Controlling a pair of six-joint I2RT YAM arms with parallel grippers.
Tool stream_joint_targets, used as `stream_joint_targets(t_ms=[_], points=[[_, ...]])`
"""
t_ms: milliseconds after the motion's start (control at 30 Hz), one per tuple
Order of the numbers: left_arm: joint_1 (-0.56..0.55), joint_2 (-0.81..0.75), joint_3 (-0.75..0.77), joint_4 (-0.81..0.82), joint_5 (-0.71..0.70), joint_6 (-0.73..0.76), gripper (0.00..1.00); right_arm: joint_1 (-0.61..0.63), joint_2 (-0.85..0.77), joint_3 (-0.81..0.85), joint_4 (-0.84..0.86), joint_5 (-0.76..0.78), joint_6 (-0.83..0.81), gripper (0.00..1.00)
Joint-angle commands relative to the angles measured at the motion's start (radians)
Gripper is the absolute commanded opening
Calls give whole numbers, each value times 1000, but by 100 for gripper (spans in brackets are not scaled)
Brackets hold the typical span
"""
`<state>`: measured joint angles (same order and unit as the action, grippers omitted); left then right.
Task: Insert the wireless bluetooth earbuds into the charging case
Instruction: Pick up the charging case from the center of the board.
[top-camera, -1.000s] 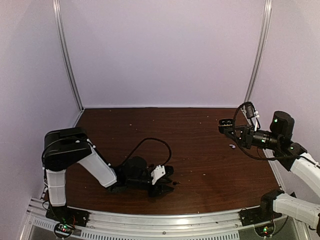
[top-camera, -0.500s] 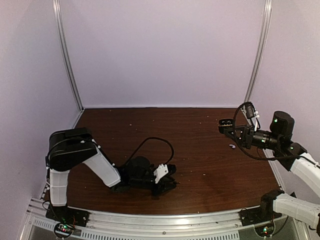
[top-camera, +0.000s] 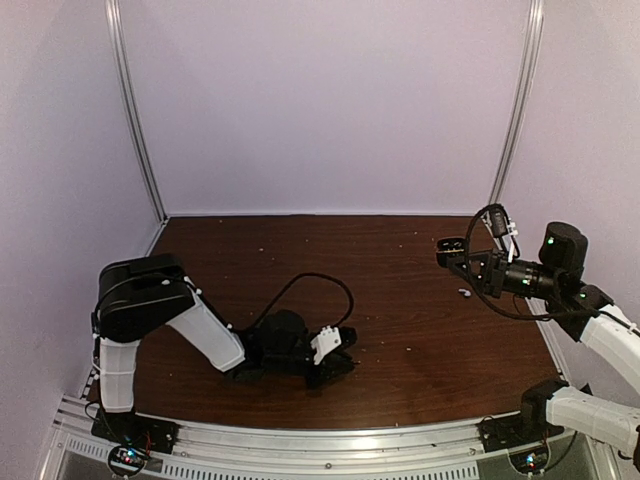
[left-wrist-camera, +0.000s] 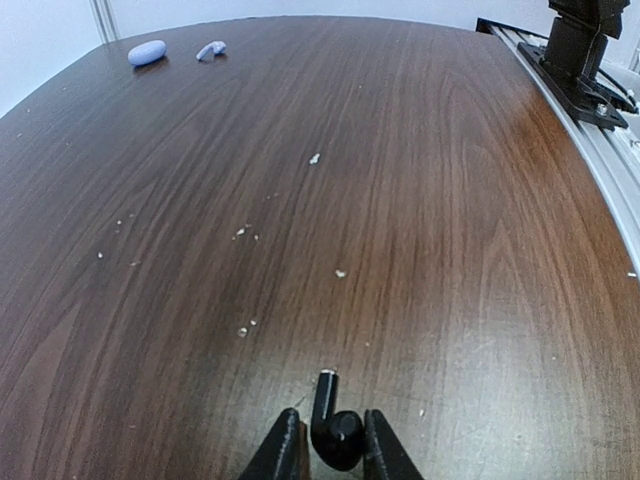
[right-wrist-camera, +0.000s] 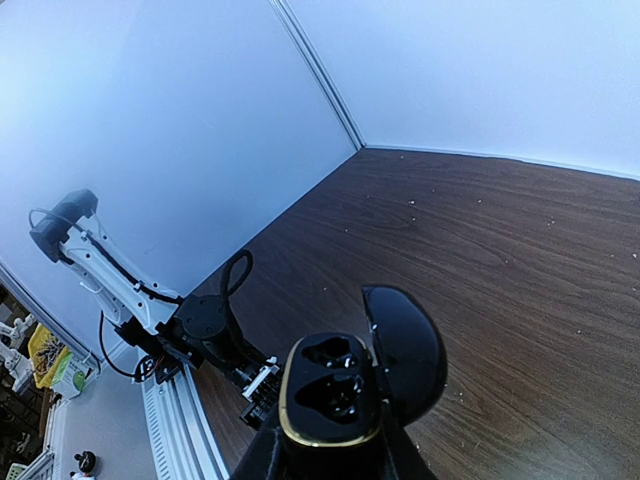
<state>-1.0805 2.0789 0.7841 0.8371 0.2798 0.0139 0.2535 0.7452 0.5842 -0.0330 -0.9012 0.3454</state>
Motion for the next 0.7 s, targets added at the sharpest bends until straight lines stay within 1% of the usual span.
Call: stream_joint_targets(t_ms=[0,167,300,433,533,667], points=[[6,11,10,-56,-17,36,21,7,-6,12,23,-4,-5,0],[5,-27,11,-79,5,48,16,8,-8,11,20,-2,-10,0],[6,-99,21,-159,0,63,13,11,-11,2,30,-14,0,0],[5,-202,19,-253,-26,71,11,21,-16,2,66,-10,-2,0],[5,-292,27,-353,-48,79,11,41,-21,-3,90,6,-7,0],[5,-461,24,-496,-88,113,11,83,-9,-8,166,-6,-6,0]])
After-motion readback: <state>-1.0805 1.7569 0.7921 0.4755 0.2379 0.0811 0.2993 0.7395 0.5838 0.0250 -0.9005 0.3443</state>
